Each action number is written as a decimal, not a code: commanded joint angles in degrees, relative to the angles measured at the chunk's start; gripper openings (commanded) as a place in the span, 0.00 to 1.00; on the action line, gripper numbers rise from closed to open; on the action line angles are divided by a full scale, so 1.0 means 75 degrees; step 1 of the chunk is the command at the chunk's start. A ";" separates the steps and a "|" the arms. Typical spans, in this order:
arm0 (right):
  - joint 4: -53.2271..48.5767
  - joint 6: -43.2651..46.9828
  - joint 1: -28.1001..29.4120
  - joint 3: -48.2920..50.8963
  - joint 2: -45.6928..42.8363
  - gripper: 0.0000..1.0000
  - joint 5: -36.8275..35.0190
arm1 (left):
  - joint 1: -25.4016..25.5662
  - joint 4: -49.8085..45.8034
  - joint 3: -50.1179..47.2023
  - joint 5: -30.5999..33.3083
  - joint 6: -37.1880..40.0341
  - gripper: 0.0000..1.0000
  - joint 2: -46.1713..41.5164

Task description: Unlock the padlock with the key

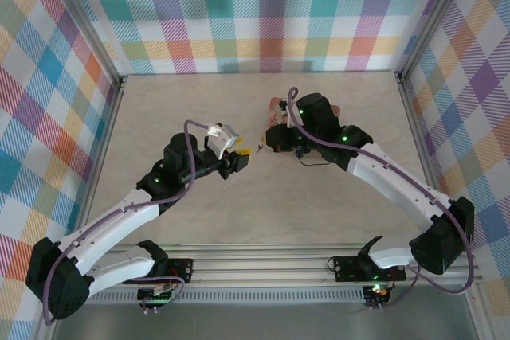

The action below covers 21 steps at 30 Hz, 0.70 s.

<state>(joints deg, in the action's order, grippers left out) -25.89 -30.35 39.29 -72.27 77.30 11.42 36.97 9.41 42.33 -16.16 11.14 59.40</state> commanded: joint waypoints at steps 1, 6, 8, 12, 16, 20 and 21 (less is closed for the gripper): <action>-0.0189 -0.0399 0.0058 -0.0331 0.0052 0.00 -0.0191 | 0.0156 0.0901 0.0019 0.0070 0.1097 0.47 0.0146; -0.0176 -0.0646 0.0082 -0.0471 0.0169 0.00 -0.0082 | 0.0168 0.0755 0.0369 -0.0249 0.1823 0.47 0.0670; -0.0197 -0.0663 0.0094 -0.0529 0.0226 0.00 -0.0058 | 0.0180 0.0749 0.0459 -0.0328 0.2008 0.48 0.0819; -0.0204 -0.0663 0.0106 -0.0594 0.0298 0.00 0.0016 | 0.0192 0.0737 0.0630 -0.0282 0.2216 0.48 0.1038; -0.0219 -0.0663 0.0105 -0.0583 0.0311 0.00 0.0025 | 0.0249 0.0734 0.0759 -0.0172 0.2385 0.48 0.1161; -0.0182 -0.0696 0.0115 -0.0548 0.0299 0.00 0.0046 | 0.0437 0.0591 0.0942 0.0244 0.2669 0.48 0.1327; -0.0171 -0.0705 0.0117 -0.0548 0.0299 0.00 0.0058 | 0.0507 0.0541 0.0995 0.0395 0.2746 0.48 0.1398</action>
<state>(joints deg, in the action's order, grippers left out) -26.92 -34.81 39.79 -74.85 79.11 11.16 39.16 12.38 47.57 -15.49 28.62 68.97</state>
